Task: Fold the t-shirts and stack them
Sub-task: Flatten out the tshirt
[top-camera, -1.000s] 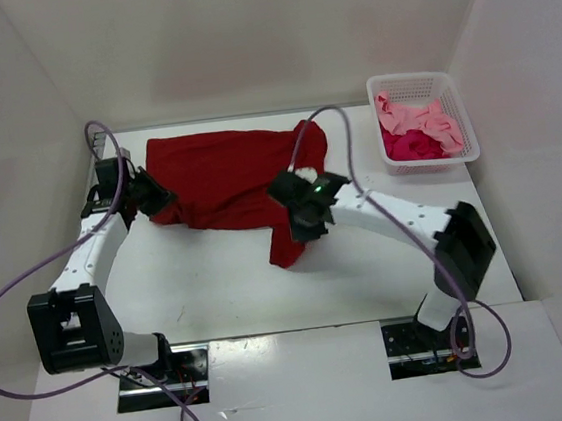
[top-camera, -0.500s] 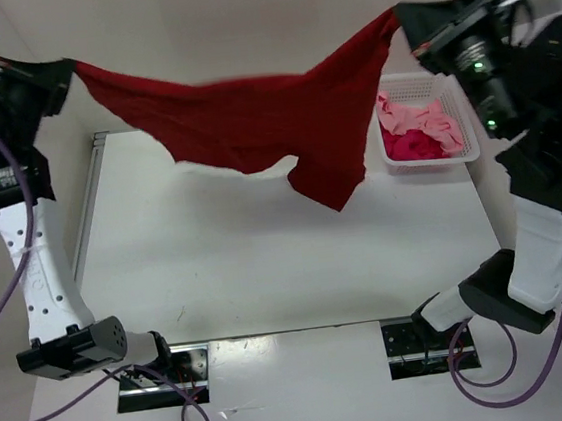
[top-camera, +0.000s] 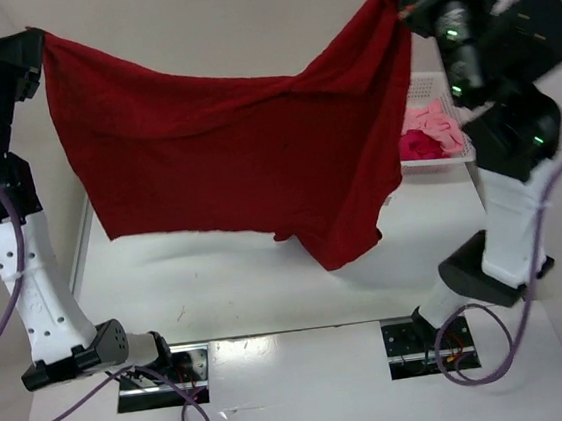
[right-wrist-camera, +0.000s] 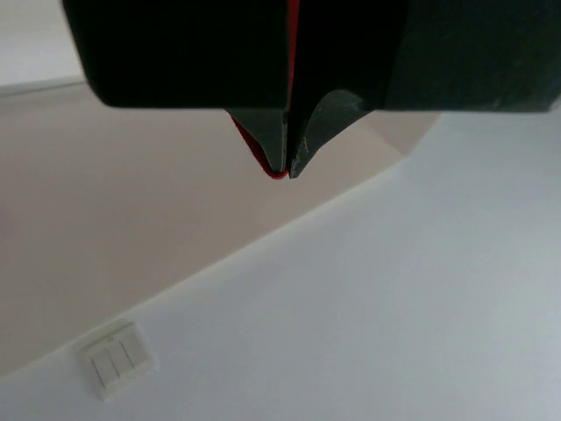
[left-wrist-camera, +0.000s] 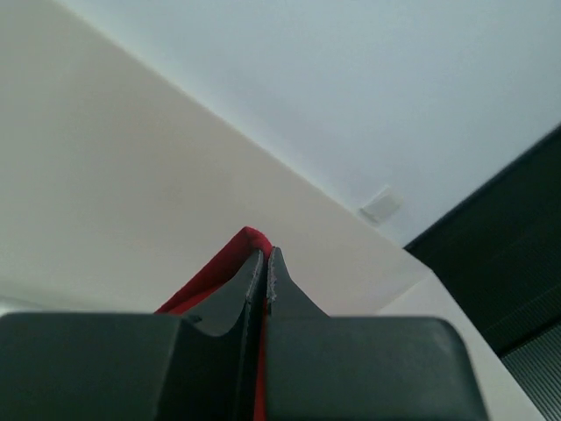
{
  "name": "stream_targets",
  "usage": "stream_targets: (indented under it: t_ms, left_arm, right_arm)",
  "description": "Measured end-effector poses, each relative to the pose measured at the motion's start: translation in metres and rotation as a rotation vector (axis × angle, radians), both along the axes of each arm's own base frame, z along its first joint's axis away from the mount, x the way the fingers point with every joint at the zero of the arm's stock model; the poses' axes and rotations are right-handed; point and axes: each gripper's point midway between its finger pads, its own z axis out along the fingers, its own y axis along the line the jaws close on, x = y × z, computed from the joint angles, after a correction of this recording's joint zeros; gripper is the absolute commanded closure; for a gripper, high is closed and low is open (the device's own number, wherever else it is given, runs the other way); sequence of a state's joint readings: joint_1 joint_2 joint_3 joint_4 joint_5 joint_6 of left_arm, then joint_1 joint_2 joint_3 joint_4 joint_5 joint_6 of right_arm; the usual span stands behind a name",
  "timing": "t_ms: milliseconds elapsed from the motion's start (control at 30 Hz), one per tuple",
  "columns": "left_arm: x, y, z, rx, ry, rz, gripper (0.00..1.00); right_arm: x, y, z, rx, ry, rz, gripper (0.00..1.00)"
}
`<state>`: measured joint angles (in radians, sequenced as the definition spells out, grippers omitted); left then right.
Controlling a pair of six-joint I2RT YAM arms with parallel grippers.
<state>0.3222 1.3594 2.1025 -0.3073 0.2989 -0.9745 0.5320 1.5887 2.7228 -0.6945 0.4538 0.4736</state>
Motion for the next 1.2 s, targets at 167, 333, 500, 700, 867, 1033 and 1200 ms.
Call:
stream_targets:
  t_ms: [167, 333, 500, 700, 867, 1033, 1200]
  left_arm:
    - [0.065, 0.025, -0.083, -0.045, 0.196, 0.021, 1.0]
    - [0.139, 0.053, -0.201, -0.124, 0.462, 0.038, 1.0]
    - [0.175, 0.063, -0.259, -0.165, 0.589, 0.032, 1.0]
    - [0.178, 0.063, -0.175, -0.115, 0.414, 0.022, 1.0]
    - [0.144, 0.069, -0.085, -0.05, 0.191, 0.049, 1.0]
    - [0.121, 0.064, -0.084, -0.036, 0.162, 0.05, 1.0]
    - [0.117, 0.056, -0.177, -0.079, 0.332, 0.011, 1.0]
  right_arm:
    - [0.101, 0.038, -0.067, -0.151, 0.158, -0.012, 1.0]
    - [0.221, 0.051, -0.179, -0.239, 0.376, 0.028, 1.0]
    - [0.28, 0.034, -0.258, -0.203, 0.532, 0.048, 1.0]
    - [0.255, 0.015, -0.178, -0.086, 0.345, 0.059, 1.0]
    - [0.18, 0.009, -0.074, -0.034, 0.103, 0.1, 1.0]
    - [0.131, 0.006, -0.044, -0.035, 0.045, 0.135, 1.0]
    - [0.141, 0.012, -0.168, -0.085, 0.34, 0.161, 1.0]
